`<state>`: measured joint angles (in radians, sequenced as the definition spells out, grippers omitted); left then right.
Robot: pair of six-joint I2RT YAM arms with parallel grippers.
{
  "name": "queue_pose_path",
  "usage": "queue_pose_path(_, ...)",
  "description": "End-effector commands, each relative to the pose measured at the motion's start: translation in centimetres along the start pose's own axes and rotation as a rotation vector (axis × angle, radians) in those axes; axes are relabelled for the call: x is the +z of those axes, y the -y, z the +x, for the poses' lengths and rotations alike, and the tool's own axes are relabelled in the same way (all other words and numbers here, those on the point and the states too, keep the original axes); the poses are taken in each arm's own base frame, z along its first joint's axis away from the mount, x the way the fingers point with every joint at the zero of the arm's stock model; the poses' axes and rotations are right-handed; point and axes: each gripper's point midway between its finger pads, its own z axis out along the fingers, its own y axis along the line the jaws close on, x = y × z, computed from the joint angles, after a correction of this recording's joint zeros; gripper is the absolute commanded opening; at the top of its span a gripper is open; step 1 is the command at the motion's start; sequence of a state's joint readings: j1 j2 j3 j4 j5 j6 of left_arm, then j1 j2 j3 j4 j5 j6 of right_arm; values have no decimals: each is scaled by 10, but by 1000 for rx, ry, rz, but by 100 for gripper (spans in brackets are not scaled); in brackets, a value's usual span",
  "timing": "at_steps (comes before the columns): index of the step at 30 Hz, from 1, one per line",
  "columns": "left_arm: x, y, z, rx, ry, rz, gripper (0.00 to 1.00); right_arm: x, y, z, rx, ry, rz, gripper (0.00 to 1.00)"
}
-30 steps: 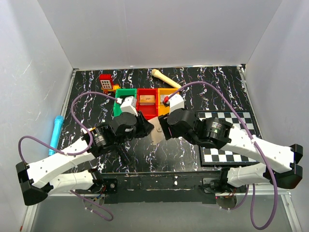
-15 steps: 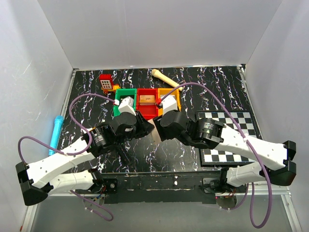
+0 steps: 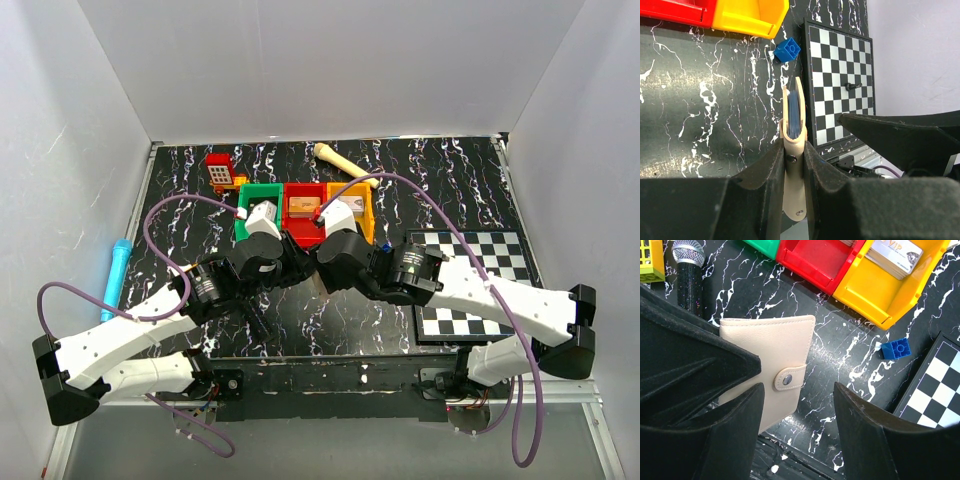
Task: Take the credit cards out of the card holder
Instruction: Open the card holder at the center of the board.
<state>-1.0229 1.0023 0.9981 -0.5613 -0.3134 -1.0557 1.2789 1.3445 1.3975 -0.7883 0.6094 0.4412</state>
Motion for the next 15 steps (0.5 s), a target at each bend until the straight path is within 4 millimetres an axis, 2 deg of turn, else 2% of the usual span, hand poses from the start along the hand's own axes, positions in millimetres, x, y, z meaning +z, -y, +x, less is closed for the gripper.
queue_pose_path(1, -15, 30, -15, -56, 30, 112, 0, -3, -2, -18, 30, 41, 15, 65)
queue_pose_path(15, -20, 44, -11, -87, 6, 207, 0, 10, -5, -14, 0, 0, 57, 65)
